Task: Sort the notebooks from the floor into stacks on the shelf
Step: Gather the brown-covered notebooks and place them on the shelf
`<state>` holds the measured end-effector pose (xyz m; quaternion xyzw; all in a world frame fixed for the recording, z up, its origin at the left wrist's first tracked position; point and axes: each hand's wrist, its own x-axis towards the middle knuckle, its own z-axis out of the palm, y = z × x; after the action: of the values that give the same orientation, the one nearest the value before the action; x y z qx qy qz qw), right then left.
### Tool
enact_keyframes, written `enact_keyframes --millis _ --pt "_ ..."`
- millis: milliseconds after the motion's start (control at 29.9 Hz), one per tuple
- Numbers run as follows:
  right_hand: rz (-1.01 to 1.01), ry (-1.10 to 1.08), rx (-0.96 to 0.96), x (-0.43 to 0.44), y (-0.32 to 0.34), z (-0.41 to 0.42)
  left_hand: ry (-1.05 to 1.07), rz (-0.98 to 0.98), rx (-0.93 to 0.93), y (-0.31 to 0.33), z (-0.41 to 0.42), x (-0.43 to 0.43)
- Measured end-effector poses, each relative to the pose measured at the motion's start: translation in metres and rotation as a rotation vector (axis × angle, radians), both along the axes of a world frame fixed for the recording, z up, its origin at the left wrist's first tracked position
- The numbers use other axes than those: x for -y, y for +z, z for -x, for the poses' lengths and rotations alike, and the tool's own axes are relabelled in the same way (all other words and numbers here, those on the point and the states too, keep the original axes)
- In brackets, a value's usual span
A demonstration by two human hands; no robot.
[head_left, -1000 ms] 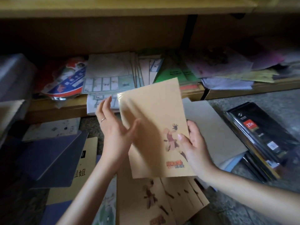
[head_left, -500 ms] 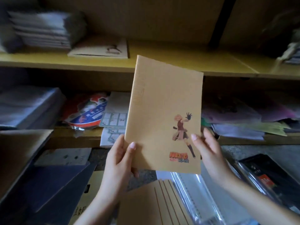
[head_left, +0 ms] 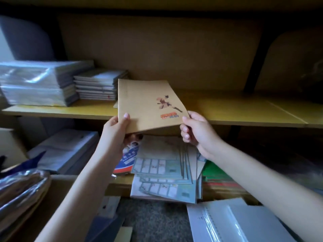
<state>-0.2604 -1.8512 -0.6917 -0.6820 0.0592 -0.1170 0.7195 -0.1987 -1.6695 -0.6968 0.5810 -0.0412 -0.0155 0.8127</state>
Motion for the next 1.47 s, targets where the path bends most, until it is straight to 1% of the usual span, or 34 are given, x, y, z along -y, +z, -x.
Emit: enact_keyframes --millis 67,134,201,301,368,435,502,569,635,669,702,736,870,936,1037,1204,1338,1472 --pt "-0.060 -0.037 -0.020 -0.008 0.000 -0.013 -0.032 0.075 -0.054 -0.001 -0.010 -0.006" --pt "-0.139 -0.080 -0.041 -0.015 -0.003 -0.021 -0.094 0.137 -0.061 -0.006 -0.014 -0.012" --pt "-0.127 -0.113 -0.056 -0.019 -0.007 -0.025 -0.071 0.147 0.010 -0.014 -0.015 -0.013" --pt "-0.091 -0.122 -0.046 -0.022 -0.010 -0.028 0.112 0.049 0.203 -0.025 -0.013 -0.012" --pt "-0.079 -0.085 -0.037 -0.024 -0.010 -0.032 0.155 -0.116 0.406 -0.031 -0.017 -0.011" --pt "0.000 -0.020 -0.034 -0.026 -0.007 -0.035 0.155 -0.352 0.566 -0.036 -0.024 -0.008" --pt "0.054 0.005 -0.015 -0.025 -0.006 -0.040 0.179 -0.593 0.640 -0.037 -0.031 -0.005" --pt "0.092 0.012 0.022 -0.019 -0.004 -0.042 0.266 -0.841 0.753 -0.037 -0.035 -0.001" --pt "0.144 0.030 0.047 -0.014 -0.005 -0.042 0.316 -1.174 0.864 -0.039 -0.038 0.002" --pt "0.185 0.032 0.051 -0.012 -0.006 -0.041 0.317 -1.298 0.871 -0.039 -0.039 0.004" --pt "0.232 0.032 0.052 -0.011 -0.008 -0.038 0.320 -1.364 0.858 -0.039 -0.038 0.006" --pt "0.275 0.036 0.051 -0.010 -0.011 -0.036 0.328 -1.385 0.862 -0.038 -0.036 0.007" --pt "0.366 0.070 0.045 -0.011 -0.022 -0.024 0.359 -1.419 1.084 -0.044 -0.025 0.009" --pt "0.394 0.085 0.044 -0.010 -0.025 -0.022 0.314 -1.468 1.092 -0.050 -0.026 0.012" --pt "0.388 0.091 0.039 -0.008 -0.025 -0.023 0.264 -1.518 1.042 -0.051 -0.032 0.014" --pt "0.341 0.077 0.061 -0.011 -0.023 -0.025 0.146 -1.515 0.942 -0.038 -0.042 0.011" --pt "0.352 0.088 0.063 -0.012 -0.022 -0.024 0.146 -1.710 0.861 -0.022 -0.053 0.017" --pt "0.334 0.081 0.063 -0.010 -0.024 -0.023 0.116 -1.810 0.803 -0.002 -0.063 0.027"
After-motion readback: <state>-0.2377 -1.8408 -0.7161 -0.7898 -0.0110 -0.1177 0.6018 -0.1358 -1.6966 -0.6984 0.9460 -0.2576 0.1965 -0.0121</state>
